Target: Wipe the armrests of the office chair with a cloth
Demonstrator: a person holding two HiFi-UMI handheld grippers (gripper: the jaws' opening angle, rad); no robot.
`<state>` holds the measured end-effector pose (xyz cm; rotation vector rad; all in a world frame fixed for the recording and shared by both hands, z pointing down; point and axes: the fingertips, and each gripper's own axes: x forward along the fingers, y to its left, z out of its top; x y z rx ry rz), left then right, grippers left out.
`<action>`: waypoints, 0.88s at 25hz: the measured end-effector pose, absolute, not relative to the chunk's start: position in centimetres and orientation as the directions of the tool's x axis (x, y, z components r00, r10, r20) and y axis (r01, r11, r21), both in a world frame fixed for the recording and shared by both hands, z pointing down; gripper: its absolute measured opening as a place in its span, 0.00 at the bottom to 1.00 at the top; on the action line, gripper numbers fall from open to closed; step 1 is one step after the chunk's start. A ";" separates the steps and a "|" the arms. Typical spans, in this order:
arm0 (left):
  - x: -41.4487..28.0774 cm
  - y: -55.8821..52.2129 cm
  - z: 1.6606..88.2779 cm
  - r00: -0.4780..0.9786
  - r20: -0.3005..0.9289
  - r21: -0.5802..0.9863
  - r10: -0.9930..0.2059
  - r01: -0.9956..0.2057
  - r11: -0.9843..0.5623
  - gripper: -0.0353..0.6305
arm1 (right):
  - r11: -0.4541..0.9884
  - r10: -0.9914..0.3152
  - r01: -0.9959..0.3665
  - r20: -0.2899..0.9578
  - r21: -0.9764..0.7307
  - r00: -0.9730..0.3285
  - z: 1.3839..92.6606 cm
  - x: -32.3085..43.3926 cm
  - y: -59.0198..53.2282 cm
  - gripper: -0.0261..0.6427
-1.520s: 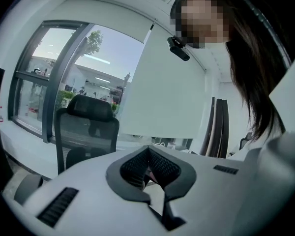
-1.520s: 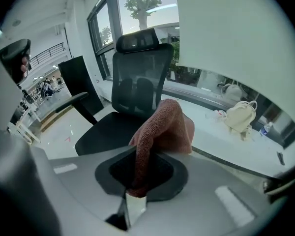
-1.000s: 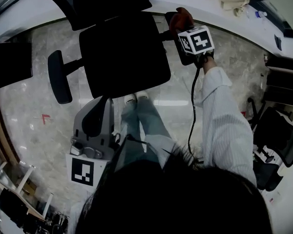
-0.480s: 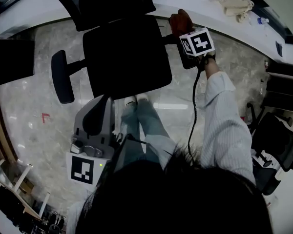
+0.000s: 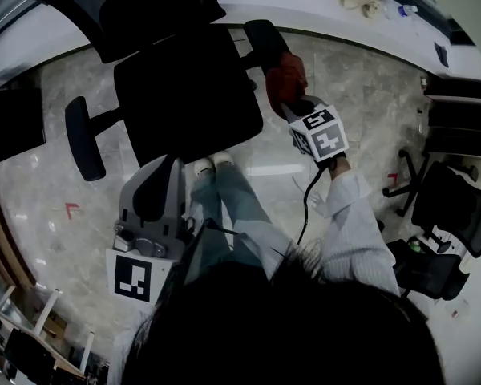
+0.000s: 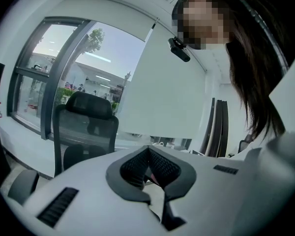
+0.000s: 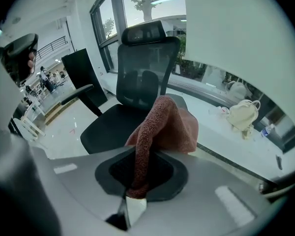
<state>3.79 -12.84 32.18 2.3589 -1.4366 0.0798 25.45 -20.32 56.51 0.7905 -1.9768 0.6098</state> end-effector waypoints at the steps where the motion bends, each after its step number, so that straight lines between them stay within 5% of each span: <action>1: 3.9 -12.8 32.2 0.476 0.241 0.286 -0.846 -0.868 -0.407 0.06 | 0.674 -0.287 -0.729 0.869 -0.115 -0.402 56.6 25.3 -20.8 0.07; 22: -2.3 -10.5 32.0 0.304 0.277 0.239 -0.911 -0.941 -0.242 0.06 | 0.568 -0.320 -0.820 0.898 -0.074 -0.303 59.7 19.4 -39.8 0.07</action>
